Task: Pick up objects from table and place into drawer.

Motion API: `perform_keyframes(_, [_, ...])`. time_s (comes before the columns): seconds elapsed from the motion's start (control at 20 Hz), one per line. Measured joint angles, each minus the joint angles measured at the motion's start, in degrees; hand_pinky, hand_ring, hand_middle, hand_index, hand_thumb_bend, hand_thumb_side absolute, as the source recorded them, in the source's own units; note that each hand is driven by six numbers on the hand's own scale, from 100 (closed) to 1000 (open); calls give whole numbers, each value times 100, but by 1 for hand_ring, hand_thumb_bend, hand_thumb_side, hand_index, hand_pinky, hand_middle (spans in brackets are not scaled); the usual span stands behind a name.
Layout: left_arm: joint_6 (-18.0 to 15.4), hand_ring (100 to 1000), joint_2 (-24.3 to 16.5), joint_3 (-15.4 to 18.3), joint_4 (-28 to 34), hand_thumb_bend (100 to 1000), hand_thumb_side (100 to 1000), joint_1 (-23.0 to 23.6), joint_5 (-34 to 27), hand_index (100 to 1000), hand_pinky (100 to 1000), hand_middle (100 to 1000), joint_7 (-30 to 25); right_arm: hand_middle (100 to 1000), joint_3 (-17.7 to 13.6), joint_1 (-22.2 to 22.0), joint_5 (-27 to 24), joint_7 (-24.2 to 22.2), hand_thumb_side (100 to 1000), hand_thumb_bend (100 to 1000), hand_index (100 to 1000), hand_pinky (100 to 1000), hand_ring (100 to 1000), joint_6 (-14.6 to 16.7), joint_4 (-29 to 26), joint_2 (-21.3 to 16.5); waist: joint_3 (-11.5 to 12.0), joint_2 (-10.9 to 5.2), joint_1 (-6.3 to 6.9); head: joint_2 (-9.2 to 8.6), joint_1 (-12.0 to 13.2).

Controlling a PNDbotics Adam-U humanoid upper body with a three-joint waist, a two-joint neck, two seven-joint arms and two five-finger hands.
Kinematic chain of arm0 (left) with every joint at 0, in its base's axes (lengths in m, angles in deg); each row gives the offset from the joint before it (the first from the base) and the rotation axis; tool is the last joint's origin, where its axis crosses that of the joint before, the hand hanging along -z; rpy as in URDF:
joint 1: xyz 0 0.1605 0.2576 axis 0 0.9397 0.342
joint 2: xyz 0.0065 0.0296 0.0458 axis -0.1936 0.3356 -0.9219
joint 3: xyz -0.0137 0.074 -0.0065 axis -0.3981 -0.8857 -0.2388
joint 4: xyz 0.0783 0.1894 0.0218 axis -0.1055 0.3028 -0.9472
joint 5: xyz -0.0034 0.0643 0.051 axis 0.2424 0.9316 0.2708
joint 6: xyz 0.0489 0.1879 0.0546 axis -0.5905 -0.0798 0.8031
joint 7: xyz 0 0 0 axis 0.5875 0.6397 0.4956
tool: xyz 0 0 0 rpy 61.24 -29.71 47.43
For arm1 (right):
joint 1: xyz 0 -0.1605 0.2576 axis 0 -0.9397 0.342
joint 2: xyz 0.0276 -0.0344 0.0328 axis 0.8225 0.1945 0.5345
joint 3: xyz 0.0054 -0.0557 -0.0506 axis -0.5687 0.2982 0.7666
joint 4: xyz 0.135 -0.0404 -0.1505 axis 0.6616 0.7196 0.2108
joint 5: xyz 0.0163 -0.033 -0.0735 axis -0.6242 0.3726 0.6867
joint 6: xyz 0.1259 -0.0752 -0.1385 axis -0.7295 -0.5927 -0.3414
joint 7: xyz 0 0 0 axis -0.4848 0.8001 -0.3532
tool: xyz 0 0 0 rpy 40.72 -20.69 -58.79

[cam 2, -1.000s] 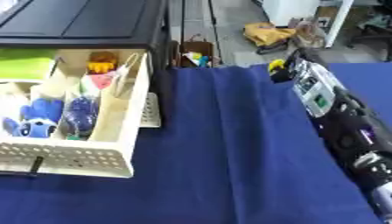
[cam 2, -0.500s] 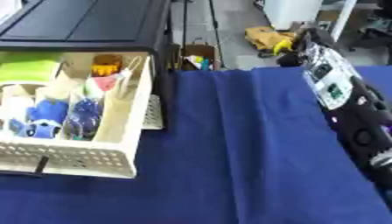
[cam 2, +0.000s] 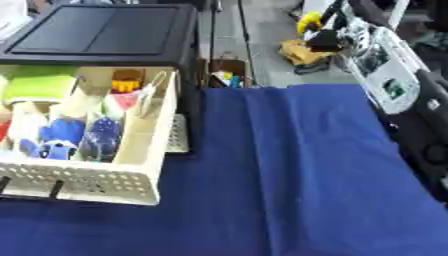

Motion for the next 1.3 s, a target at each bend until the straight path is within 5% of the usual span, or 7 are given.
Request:
perform_keyframes(0.35, [0, 472, -1, -28, 0, 322, 999, 0, -42, 700, 285, 514, 0, 258, 168, 225, -158, -279, 265, 100, 475, 652, 777, -159, -568, 94, 6, -83, -45, 55, 12])
perform_keyframes(0.7, [1, 474, -1, -33, 0, 324, 999, -1, -68, 701, 286, 515, 1, 255, 447, 734, -214, -608, 264, 100, 472, 653, 777, -198, -958, 812, 92, -159, -86, 102, -25])
perform_keyframes(1.3, [6, 476, 21, -47, 0, 325, 999, -20, -117, 702, 286, 518, 6, 249, 736, 945, -214, -1016, 261, 100, 470, 658, 778, -245, -972, 1624, 231, -161, -155, 113, -59])
